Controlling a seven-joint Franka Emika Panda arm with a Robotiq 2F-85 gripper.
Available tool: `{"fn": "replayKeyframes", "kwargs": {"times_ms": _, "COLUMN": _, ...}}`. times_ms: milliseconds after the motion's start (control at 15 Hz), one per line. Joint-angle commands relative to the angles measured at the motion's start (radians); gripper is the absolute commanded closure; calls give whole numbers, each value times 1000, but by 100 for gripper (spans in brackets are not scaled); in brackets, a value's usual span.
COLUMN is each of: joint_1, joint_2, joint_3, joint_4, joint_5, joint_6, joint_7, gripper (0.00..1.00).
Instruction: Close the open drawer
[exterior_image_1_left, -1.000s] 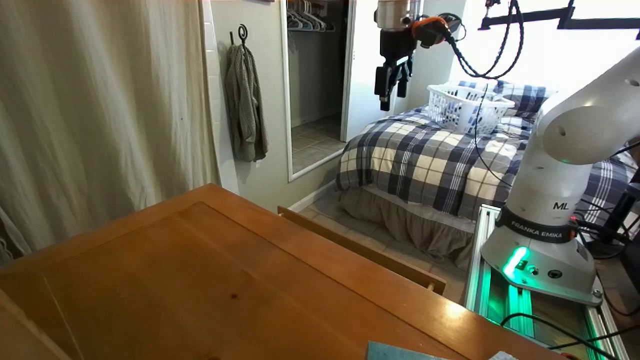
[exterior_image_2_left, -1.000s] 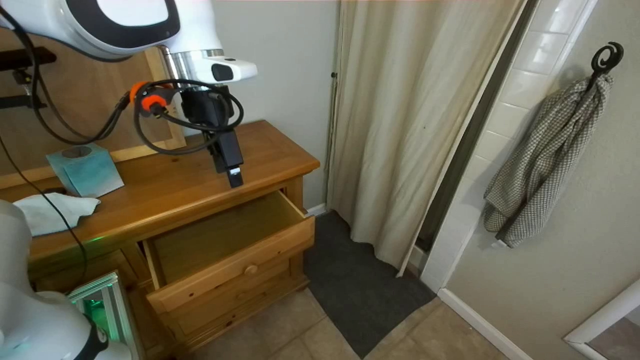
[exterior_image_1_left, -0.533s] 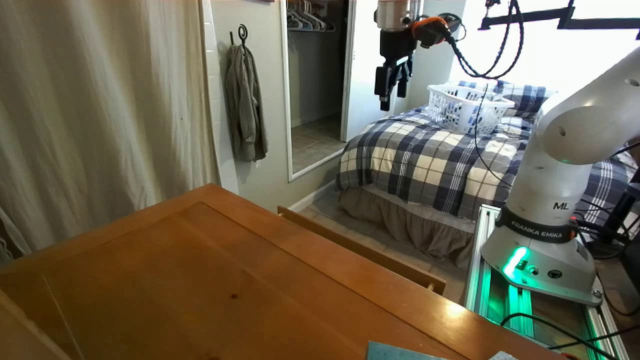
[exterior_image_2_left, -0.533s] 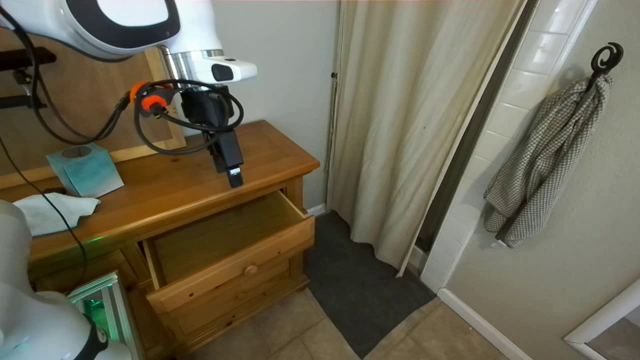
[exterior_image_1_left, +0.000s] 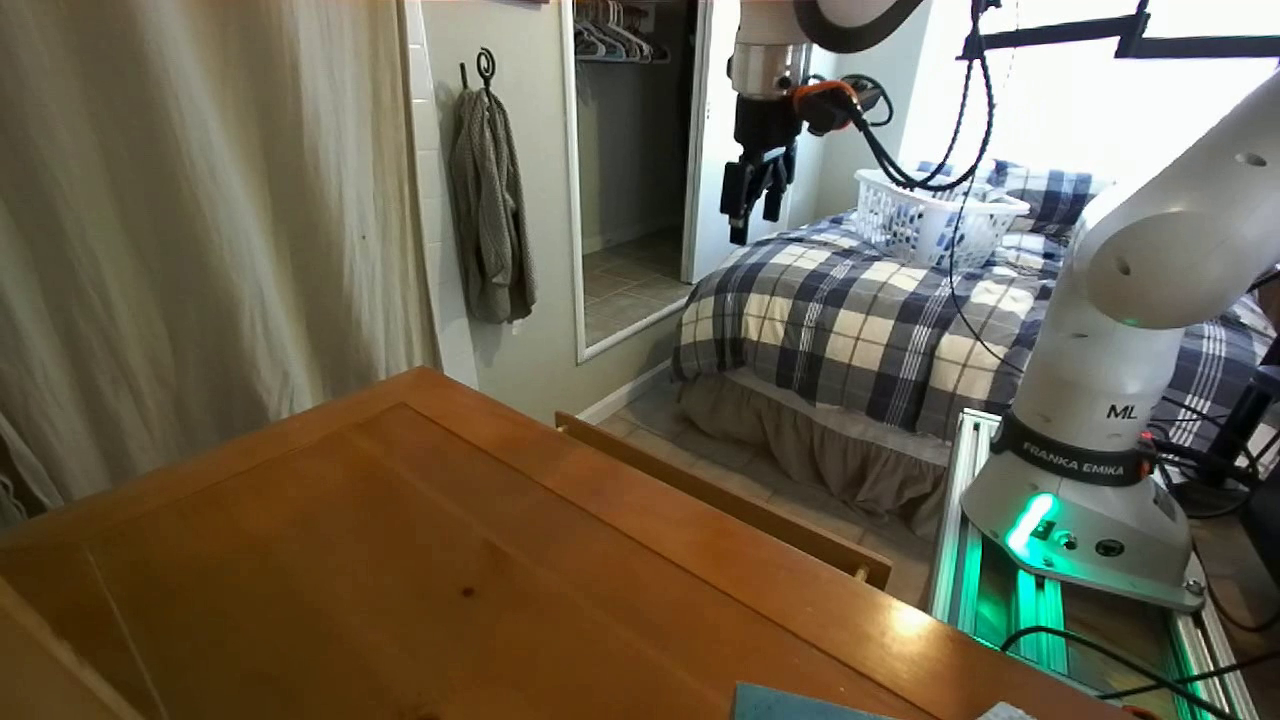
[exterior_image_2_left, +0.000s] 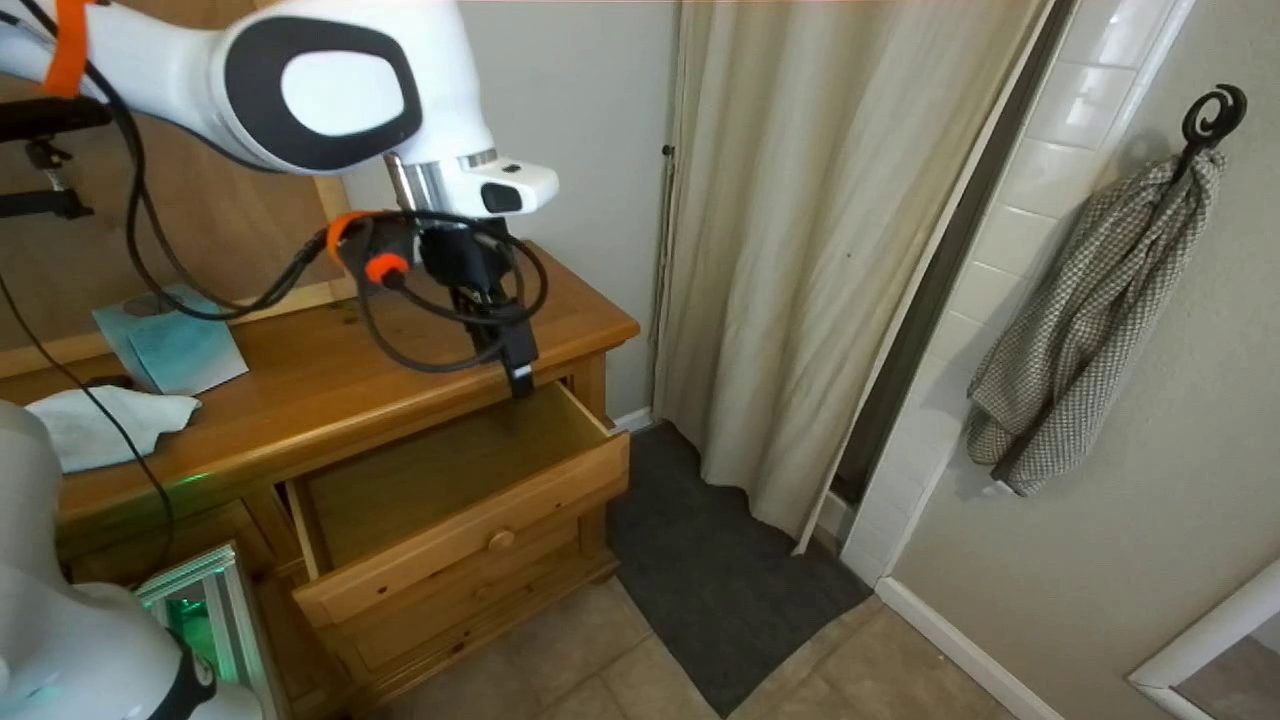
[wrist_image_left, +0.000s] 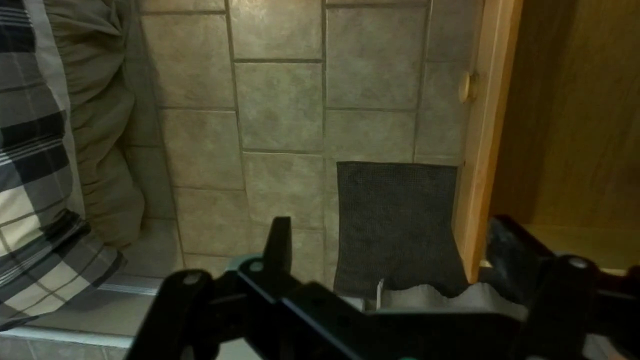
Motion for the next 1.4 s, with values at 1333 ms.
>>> {"fn": "replayKeyframes", "kwargs": {"times_ms": 1333, "joint_1": 85, "joint_2": 831, "joint_3": -148, "joint_4": 70, "joint_5": -176, "joint_6": 595, "joint_7": -115, "gripper": 0}}
